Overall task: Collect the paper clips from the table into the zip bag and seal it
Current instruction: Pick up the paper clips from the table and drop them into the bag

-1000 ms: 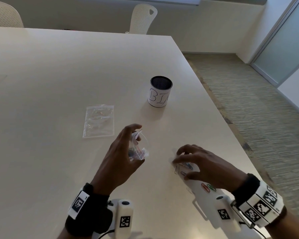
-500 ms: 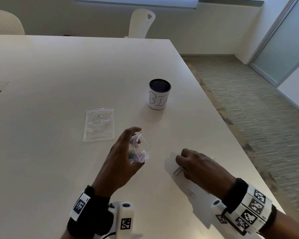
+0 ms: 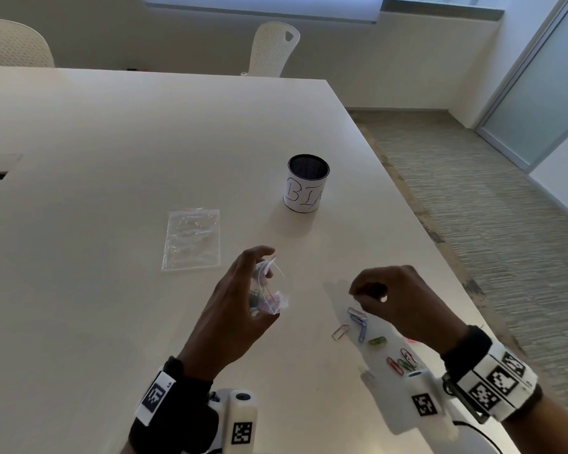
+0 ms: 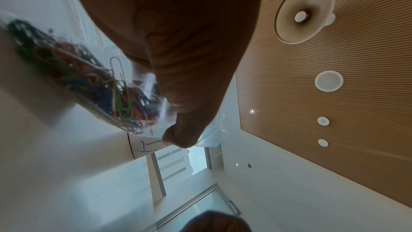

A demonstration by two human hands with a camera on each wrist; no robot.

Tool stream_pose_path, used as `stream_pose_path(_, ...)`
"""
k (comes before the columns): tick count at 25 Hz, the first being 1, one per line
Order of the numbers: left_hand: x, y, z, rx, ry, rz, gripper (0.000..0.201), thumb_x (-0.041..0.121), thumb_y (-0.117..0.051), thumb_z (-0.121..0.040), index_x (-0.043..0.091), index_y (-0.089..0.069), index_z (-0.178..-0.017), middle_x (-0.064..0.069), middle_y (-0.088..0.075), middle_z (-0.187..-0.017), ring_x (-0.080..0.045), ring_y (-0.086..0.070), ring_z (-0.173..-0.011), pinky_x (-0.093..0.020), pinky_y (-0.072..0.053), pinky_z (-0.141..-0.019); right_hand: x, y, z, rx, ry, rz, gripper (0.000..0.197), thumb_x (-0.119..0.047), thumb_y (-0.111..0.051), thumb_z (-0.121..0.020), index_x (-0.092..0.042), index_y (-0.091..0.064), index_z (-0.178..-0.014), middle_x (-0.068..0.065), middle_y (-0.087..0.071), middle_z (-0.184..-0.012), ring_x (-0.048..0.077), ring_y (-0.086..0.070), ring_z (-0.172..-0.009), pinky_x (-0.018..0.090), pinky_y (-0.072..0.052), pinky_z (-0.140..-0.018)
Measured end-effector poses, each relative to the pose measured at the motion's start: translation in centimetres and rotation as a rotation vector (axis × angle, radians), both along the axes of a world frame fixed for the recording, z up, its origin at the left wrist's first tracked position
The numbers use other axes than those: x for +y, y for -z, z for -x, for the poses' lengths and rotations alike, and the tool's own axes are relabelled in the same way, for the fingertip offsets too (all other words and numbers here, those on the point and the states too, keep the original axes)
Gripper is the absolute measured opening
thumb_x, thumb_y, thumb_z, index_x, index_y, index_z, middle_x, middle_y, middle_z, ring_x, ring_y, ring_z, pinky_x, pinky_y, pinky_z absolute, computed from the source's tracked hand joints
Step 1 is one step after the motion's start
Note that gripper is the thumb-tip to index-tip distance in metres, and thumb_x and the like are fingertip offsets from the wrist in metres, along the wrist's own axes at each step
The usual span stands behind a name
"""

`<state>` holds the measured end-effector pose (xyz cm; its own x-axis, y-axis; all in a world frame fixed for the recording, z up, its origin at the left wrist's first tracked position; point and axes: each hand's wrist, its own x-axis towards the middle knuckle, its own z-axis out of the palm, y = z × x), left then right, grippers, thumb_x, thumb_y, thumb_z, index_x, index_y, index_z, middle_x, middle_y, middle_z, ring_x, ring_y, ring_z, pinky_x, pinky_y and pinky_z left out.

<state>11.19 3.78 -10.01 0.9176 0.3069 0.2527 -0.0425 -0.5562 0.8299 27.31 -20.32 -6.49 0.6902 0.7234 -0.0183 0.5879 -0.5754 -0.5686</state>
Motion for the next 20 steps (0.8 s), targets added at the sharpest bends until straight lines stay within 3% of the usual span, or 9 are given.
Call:
stream_pose_path(2, 0.0, 0.1, 0.0, -0.003, 0.001, 0.002, 0.069, 0.021, -0.08, -0.084, 0.034, -0.043, -0.139, 0.012, -0.057, -0.111, -0.011, -0.063, -0.095, -0.014, -0.054, -0.073, 1.2, -1.7, 1.3, 0.199, 0.067, -0.232, 0.007, -0.009, -0.081, -0.086, -0.015, -0.079, -0.089, 0.0, -0.08, -0.078, 0.015, -0.077, -0.072, 0.031, -0.065, -0.078)
stream_pose_path(4, 0.0, 0.1, 0.0, -0.005, -0.001, 0.003, 0.068, 0.021, -0.081, -0.084, 0.034, -0.043, -0.139, 0.011, -0.057, -0.111, -0.012, -0.063, -0.095, -0.013, -0.053, -0.072, 3.2, -3.3, 3.3, 0.321, 0.074, -0.408, 0.006, -0.009, -0.082, -0.085, -0.009, -0.077, -0.088, 0.007, -0.079, -0.079, 0.028, -0.076, -0.075, 0.034, -0.064, -0.078)
stream_pose_path(6, 0.0, 0.0, 0.0, -0.005, 0.002, -0.003, 0.068, 0.021, -0.081, -0.084, 0.033, -0.043, -0.139, 0.011, -0.057, -0.113, -0.011, -0.063, -0.095, -0.013, -0.053, -0.073, 5.3, -3.9, 4.8, 0.279, 0.042, -0.485, 0.005, -0.009, -0.082, -0.085, -0.009, -0.077, -0.086, 0.007, -0.079, -0.081, 0.027, -0.075, -0.078, 0.034, -0.062, -0.079)
stream_pose_path(8, -0.1, -0.2, 0.1, -0.001, 0.004, -0.007, 0.068, 0.021, -0.08, -0.084, 0.032, -0.043, -0.14, 0.011, -0.057, -0.116, -0.011, -0.064, -0.094, -0.013, -0.053, -0.073, 7.1, -3.7, 5.6, 0.213, 0.005, -0.498, 0.005, -0.01, -0.083, -0.085, -0.013, -0.08, -0.087, 0.001, -0.079, -0.081, 0.018, -0.075, -0.075, 0.033, -0.063, -0.078)
stream_pose_path(13, -0.1, -0.3, 0.2, 0.005, 0.005, 0.008, 0.068, 0.02, -0.08, -0.084, 0.031, -0.043, -0.14, 0.011, -0.057, -0.113, -0.01, -0.063, -0.088, -0.01, -0.05, -0.071, 7.3, -3.2, 5.2, 0.053, -0.021, -0.428, 0.014, -0.013, -0.079, -0.089, -0.019, -0.083, -0.102, -0.01, -0.081, -0.091, 0.004, -0.076, -0.081, 0.023, -0.061, -0.08)
stream_pose_path(18, 0.0, -0.2, 0.1, -0.013, 0.001, -0.008, 0.071, 0.015, -0.083, -0.082, 0.028, -0.045, -0.14, 0.01, -0.058, -0.109, -0.01, -0.064, -0.091, -0.008, -0.051, -0.071, -1.3, -3.4, 0.5, 0.049, 0.181, -0.115, 0.012, -0.02, -0.079, -0.089, -0.023, -0.08, -0.101, -0.014, -0.077, -0.084, -0.007, -0.07, -0.072, 0.004, -0.051, -0.068)
stream_pose_path(20, 0.0, -0.2, 0.1, -0.007, 0.004, -0.017, 0.072, 0.013, -0.084, -0.081, 0.028, -0.045, -0.14, 0.008, -0.059, -0.108, -0.01, -0.065, -0.087, -0.008, -0.051, -0.07, -5.3, -2.1, -1.1, 0.034, 0.255, 0.043, 0.014, -0.019, -0.076, -0.092, -0.023, -0.078, -0.105, -0.009, -0.078, -0.095, -0.002, -0.071, -0.076, 0.008, -0.05, -0.068)
